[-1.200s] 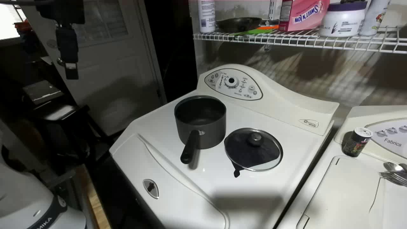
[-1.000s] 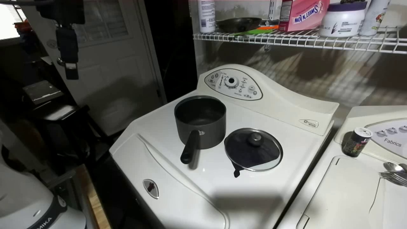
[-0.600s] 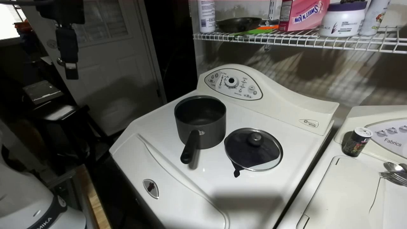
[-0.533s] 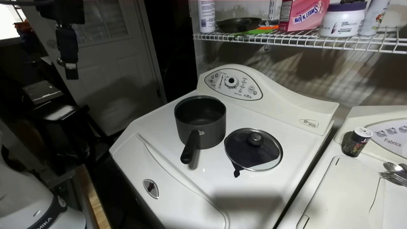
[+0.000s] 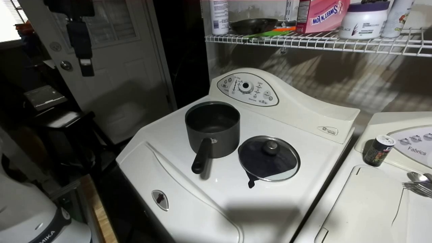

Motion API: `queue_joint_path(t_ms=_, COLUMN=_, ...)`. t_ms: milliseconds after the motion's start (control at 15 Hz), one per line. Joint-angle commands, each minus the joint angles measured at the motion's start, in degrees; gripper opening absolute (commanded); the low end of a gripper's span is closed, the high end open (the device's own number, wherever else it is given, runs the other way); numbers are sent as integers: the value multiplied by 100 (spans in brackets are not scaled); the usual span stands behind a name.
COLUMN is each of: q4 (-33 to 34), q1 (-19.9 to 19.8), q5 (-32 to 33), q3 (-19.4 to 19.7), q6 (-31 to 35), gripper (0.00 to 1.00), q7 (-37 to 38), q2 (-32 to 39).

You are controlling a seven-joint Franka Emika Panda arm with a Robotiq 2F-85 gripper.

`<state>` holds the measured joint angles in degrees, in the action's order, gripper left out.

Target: Close the pot

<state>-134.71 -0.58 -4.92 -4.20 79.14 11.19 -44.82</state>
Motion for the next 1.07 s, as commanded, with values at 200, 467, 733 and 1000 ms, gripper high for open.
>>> queue_joint_path(t_ms=200, q4=664, q1=-153, q5=158, q3=82, q6=1800, gripper=100, q7=-107, q2=553)
queue_joint_path(t_ms=467, q4=963, q1=-329, q5=211, q3=244, q6=2898, gripper=100, q7=-6, q2=1034)
queue_joint_path(t_ms=733, q4=1315, q1=-658, q5=331, q3=464, q6=3449, gripper=100, q7=210, q2=1573)
queue_joint_path(t_ms=1000, q4=1624, q1=-1014, q5=480, q3=703, q6=3542, gripper=100, q7=505, q2=2034)
